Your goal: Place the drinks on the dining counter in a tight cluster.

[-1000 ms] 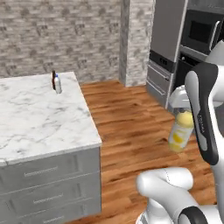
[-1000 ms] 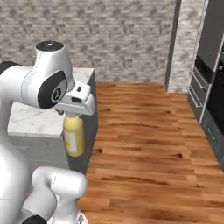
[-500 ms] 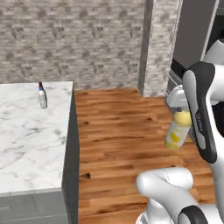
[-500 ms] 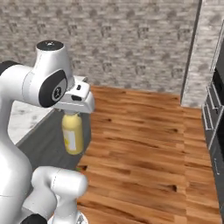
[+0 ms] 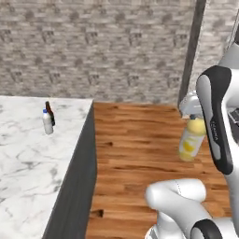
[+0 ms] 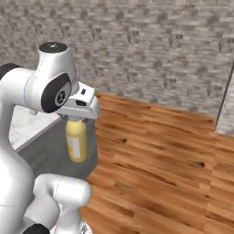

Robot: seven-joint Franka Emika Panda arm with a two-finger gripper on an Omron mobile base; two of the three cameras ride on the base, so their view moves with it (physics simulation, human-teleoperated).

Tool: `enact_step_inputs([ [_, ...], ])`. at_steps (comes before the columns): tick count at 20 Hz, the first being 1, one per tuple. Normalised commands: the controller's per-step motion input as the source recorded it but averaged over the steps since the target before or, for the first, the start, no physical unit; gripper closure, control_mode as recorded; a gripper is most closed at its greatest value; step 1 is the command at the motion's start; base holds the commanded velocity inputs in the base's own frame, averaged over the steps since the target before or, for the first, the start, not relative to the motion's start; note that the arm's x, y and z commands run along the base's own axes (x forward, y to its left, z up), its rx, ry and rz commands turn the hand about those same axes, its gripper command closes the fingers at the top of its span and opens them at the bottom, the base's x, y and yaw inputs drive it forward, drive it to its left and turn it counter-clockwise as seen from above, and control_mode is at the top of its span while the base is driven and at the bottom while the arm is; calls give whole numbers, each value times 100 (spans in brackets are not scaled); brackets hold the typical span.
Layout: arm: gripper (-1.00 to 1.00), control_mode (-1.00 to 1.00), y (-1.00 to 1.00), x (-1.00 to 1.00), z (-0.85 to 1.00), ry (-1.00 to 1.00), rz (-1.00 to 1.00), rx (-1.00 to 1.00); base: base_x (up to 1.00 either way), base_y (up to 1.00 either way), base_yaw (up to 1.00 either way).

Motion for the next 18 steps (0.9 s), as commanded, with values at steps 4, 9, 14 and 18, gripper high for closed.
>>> enact_step_inputs([
  [4,100,100,0,0,0,0,0,0,100,-46,67],
  [9,100,100,0,0,0,0,0,0,100,-26,80],
  [14,100,100,0,0,0,0,0,0,100,-39,79],
  [18,100,100,0,0,0,0,0,0,79,-89,63],
])
